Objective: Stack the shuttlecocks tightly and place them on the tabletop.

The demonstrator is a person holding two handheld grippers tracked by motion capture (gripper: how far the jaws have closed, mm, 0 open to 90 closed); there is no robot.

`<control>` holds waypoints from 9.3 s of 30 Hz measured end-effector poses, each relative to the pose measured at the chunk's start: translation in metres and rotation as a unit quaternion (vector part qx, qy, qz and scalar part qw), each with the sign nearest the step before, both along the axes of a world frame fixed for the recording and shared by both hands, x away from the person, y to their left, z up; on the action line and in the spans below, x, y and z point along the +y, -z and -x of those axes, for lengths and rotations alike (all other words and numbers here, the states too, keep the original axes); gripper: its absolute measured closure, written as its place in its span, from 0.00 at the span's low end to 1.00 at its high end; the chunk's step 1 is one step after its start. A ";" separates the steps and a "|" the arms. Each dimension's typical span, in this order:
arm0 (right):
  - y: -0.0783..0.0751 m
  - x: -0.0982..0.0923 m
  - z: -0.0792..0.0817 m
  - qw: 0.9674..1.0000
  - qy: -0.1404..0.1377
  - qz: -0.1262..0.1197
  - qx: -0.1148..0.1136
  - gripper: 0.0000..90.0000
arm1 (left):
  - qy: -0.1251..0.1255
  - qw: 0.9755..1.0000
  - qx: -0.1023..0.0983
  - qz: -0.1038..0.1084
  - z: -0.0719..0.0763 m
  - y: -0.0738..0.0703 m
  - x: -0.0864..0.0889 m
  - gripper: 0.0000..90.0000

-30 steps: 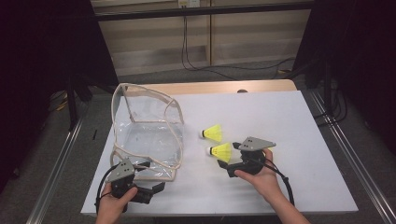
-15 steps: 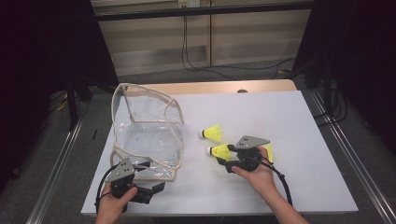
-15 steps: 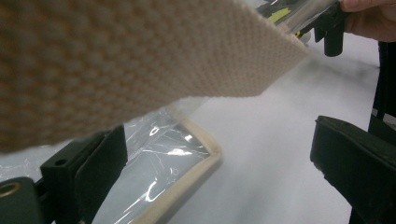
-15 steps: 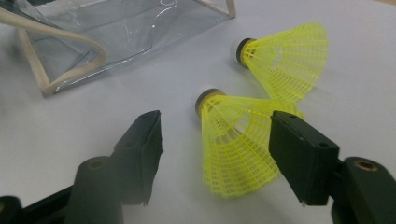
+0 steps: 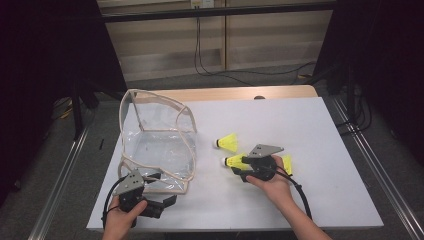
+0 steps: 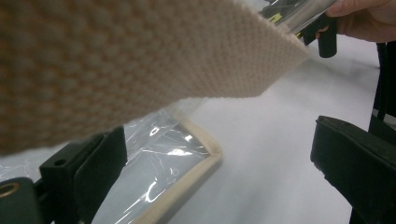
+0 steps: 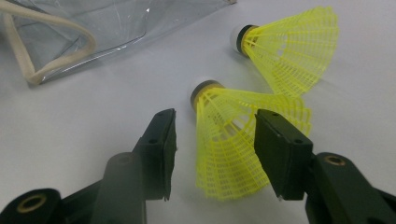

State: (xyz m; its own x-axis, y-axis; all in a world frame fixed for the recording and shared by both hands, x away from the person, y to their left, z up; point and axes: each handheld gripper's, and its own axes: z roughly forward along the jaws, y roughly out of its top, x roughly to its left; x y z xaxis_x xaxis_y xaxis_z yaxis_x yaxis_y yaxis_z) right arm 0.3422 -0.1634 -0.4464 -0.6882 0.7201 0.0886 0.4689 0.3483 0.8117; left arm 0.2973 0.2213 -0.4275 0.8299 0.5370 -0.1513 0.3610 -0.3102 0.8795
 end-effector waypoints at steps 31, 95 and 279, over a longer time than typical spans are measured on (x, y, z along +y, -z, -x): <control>0.009 0.012 -0.011 1.000 -0.007 0.004 0.023 0.84 | 0.000 1.000 0.000 -0.003 0.000 0.000 0.000 0.04; -0.021 -0.011 -0.035 0.998 0.052 -0.043 -0.009 0.96 | 0.000 1.000 0.000 0.000 0.000 0.000 0.000 0.04; -0.004 0.007 -0.061 0.999 0.036 -0.023 0.008 1.00 | -0.003 1.000 0.000 0.005 0.003 0.002 -0.002 0.02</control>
State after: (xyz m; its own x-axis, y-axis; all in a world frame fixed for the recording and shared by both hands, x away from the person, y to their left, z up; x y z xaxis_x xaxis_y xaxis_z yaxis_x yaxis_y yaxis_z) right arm 0.4034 -0.1567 -0.4424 -0.6327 0.7629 0.1331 0.5043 0.2755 0.8184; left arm 0.2947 0.2192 -0.4300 0.8263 0.5409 -0.1568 0.3634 -0.2994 0.8822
